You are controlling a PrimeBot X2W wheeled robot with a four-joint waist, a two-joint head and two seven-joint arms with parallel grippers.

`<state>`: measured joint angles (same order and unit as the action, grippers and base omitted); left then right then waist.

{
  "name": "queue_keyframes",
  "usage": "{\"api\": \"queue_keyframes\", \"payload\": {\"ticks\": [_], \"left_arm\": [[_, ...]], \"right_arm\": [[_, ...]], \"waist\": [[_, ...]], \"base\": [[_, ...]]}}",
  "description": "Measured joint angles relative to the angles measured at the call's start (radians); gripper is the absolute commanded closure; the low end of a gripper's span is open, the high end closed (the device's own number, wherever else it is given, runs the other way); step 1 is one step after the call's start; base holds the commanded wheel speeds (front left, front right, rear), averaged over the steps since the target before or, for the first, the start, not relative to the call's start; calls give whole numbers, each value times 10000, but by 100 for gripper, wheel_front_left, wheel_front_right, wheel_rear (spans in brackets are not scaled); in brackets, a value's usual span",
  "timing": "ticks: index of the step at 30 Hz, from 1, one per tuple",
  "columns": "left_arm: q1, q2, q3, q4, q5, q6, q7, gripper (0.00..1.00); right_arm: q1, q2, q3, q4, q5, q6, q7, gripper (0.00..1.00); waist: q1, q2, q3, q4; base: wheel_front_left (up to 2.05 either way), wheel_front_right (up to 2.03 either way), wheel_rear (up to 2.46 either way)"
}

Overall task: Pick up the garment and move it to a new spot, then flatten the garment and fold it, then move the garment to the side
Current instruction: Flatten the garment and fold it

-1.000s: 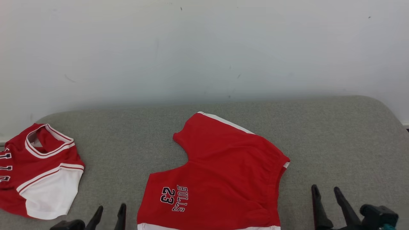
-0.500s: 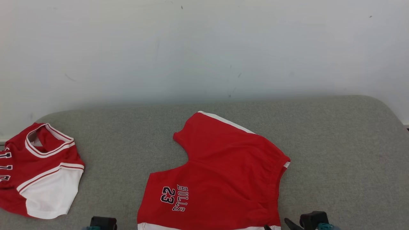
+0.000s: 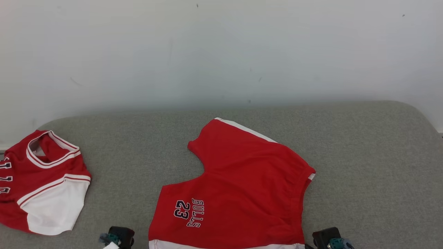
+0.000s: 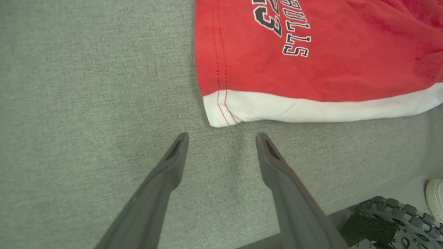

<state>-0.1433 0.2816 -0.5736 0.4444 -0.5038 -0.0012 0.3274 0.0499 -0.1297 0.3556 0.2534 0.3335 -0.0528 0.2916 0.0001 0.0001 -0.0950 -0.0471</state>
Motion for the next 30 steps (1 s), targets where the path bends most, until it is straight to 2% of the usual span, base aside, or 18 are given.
{"api": "queue_keyframes", "payload": {"ticks": [9, 15, 16, 17, 18, 19, 20, 21, 22, 30], "left_arm": [[-770, -203, 25, 821, 0, -90, 151, 0], [-1143, -336, -33, 1281, 2, -299, 151, 0], [-1163, -368, -46, 1335, 2, -349, 151, 2], [-1182, -410, -69, 1415, 2, -355, 150, 13], [-1205, -453, -92, 1498, 2, -360, 150, 45], [-1205, -453, -92, 1498, 2, -360, 150, 60], [-1246, -477, -113, 1569, 2, -420, 150, 69], [-1292, -493, -128, 1611, 2, -437, 140, 100], [-1329, -510, -128, 1651, 2, -441, 136, 100], [-1537, -566, -146, 1958, -2, -617, -184, 100]], "right_arm": [[-486, 157, 90, 376, -15, -2, 88, 0], [-739, 215, 92, 681, -15, -13, 84, 0], [-765, 217, 88, 711, -15, -13, 82, 0], [-793, 222, 86, 738, -15, -13, 81, 0], [-804, 234, 86, 761, -15, -13, 81, 5], [-804, 234, 86, 761, -15, -13, 81, 49], [-804, 251, 90, 802, -13, -13, 81, 59], [-804, 272, 98, 861, -13, -13, 82, 91], [-804, 293, 100, 915, -13, -13, 81, 100], [-811, 314, 58, 1051, 50, -10, -13, 100]], "waist": [[0, 0, 318, -9], [0, 0, 441, -93], [0, 0, 448, -97], [1, 0, 453, -99], [0, 0, 457, -100], [0, 0, 457, -100], [0, 0, 461, -99], [0, -1, 465, -97], [0, -1, 468, -94], [-1, -1, 481, -15]], "base": [[0, 0, 0], [0, 0, 0], [0, 0, 0], [0, 0, 0], [0, 0, 0], [0, 0, 0], [0, 0, 0], [0, 0, 0], [0, 0, 0], [0, 0, 0]]}}
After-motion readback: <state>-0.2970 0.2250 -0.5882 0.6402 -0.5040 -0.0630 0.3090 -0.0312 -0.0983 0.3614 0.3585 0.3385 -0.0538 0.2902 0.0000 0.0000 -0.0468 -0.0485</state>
